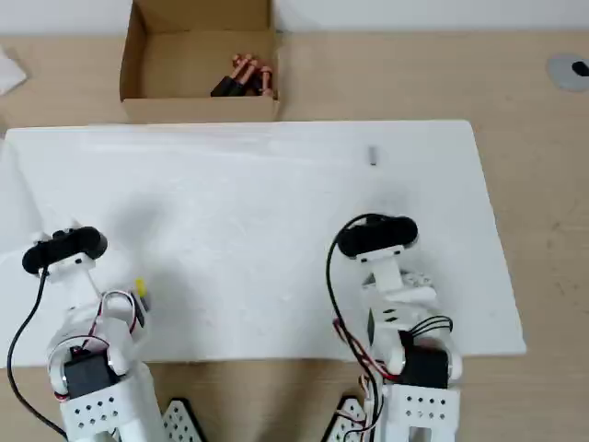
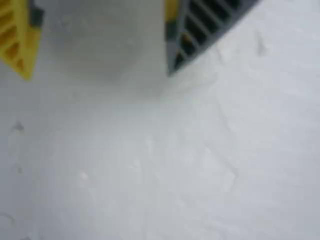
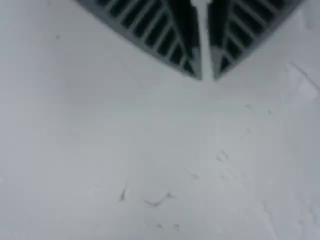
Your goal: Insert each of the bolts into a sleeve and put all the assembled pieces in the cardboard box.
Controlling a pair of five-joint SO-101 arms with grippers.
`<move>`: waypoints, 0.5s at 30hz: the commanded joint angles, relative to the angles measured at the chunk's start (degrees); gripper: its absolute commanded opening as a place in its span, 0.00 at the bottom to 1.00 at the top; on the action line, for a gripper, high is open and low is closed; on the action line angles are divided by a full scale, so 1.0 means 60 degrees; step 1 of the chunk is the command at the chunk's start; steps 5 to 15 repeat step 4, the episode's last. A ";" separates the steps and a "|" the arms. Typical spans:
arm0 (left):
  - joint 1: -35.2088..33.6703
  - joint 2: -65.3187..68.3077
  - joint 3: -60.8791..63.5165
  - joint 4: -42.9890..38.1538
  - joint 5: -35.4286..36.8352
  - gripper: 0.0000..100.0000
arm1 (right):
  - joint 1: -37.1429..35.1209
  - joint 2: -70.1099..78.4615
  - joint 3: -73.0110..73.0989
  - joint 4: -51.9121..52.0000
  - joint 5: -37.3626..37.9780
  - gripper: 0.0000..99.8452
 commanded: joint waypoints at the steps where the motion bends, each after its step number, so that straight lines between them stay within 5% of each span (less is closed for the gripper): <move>1: -0.0088 -0.0095 -0.0410 0.0029 -0.0059 0.19 | 0.0125 -0.1062 -0.0037 0.0015 0.0073 0.01; 15: -0.0088 -0.0095 -0.0410 0.0029 -0.0059 0.19 | 0.0125 -0.1062 -0.0037 0.0015 0.0073 0.01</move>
